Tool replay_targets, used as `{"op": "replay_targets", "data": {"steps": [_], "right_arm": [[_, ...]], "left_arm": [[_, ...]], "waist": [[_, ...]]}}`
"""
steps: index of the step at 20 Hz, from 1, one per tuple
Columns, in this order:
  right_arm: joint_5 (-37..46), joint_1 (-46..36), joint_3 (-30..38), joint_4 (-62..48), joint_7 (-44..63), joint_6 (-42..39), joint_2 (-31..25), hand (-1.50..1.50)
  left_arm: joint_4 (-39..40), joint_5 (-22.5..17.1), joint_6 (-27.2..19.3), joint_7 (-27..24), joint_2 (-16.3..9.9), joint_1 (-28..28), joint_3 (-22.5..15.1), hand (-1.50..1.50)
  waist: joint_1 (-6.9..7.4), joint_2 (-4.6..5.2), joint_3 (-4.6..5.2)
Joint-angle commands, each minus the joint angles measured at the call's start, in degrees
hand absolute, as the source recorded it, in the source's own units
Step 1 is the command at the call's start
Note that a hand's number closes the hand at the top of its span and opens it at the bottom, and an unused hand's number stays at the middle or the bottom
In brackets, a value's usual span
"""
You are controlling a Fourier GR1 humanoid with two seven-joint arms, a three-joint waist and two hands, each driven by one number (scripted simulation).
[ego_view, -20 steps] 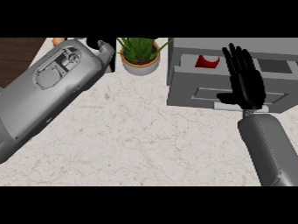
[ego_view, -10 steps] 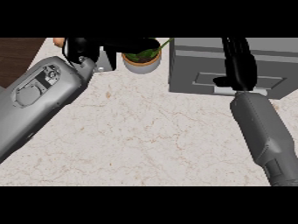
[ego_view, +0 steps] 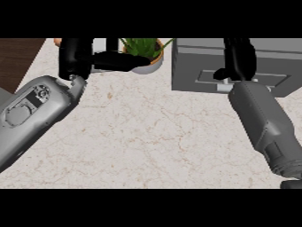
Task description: Pick up the can, place it into the drawer and close the drawer
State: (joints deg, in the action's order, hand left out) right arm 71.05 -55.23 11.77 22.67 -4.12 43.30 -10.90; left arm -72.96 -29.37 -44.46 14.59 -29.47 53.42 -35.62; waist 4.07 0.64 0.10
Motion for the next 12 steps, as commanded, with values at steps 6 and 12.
{"op": "replay_targets", "data": {"steps": [6, 12], "right_arm": [[-1.66, -7.47, 3.28, -7.85, -1.45, 0.03, -1.86, -1.5], [-5.61, -9.61, 6.29, -7.61, -5.53, -0.1, 1.39, -1.5]], "left_arm": [[-5.88, 1.35, 0.41, -0.89, -1.3, -5.61, 0.27, -1.5], [-6.88, 2.04, 0.66, -0.93, -2.5, -7.41, 1.11, -1.5]], "waist": [[1.83, 1.15, -0.25], [1.78, 1.09, -0.31]]}}
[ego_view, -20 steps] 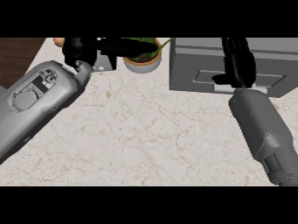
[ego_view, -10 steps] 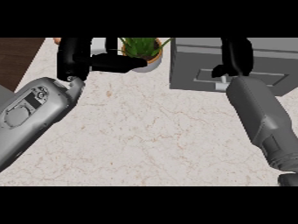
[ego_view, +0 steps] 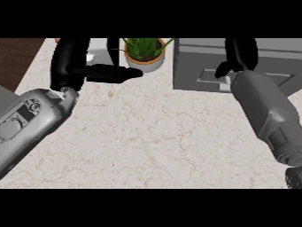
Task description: Pick up the can, place it into the drawer and close the drawer
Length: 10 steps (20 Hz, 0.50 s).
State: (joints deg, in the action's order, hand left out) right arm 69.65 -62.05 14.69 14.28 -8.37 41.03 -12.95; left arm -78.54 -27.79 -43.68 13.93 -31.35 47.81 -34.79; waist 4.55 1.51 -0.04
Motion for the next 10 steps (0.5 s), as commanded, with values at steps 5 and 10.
{"op": "replay_targets", "data": {"steps": [5, 10], "right_arm": [[-12.53, -4.89, 9.79, 2.8, -9.2, -2.07, 4.92, -1.5], [-18.84, -6.17, 15.0, 3.28, -14.27, -6.14, 6.02, -1.5]], "left_arm": [[-0.91, -0.25, 1.81, 0.31, -2.16, -1.31, 2.04, -1.5], [-1.05, 0.6, 0.72, -1.66, -0.42, -4.65, 1.55, -1.5]], "waist": [[0.27, -0.06, -0.24], [-0.45, -0.12, -0.16]]}}
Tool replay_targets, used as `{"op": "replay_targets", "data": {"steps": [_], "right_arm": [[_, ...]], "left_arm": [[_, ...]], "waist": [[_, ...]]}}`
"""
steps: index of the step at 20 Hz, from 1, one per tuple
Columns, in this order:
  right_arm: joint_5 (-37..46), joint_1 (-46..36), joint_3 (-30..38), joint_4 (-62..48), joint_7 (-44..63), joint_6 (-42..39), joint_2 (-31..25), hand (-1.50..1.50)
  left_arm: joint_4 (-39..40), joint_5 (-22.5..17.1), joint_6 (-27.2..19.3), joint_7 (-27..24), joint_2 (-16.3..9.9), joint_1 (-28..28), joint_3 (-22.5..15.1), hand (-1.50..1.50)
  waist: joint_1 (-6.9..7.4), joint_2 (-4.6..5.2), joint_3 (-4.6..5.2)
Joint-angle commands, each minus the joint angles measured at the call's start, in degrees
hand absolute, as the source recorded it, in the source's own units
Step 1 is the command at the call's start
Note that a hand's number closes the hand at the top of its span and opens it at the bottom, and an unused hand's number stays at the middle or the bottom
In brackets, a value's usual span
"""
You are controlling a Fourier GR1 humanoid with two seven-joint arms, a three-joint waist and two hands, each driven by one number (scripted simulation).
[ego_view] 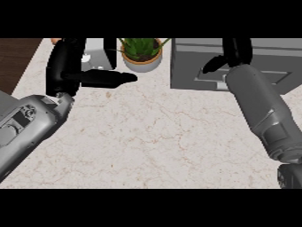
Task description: Pick up the can, place it into the drawer and close the drawer
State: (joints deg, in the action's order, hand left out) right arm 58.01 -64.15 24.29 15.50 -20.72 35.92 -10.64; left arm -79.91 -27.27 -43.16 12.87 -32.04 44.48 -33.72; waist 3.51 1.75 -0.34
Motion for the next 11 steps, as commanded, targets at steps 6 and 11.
{"op": "replay_targets", "data": {"steps": [6, 11], "right_arm": [[-18.01, -4.41, 13.85, 3.59, -7.02, -8.55, 4.68, -1.5], [-20.04, -3.18, 14.98, 2.87, -10.72, -10.35, 2.94, -1.5]], "left_arm": [[-1.13, 0.15, 0.45, -0.93, -1.1, -4.24, 1.74, -1.5], [-3.49, 1.79, 0.08, -1.43, -1.29, -6.75, 2.87, -1.5]], "waist": [[-0.7, -1.09, 0.2], [-0.95, -1.07, 0.26]]}}
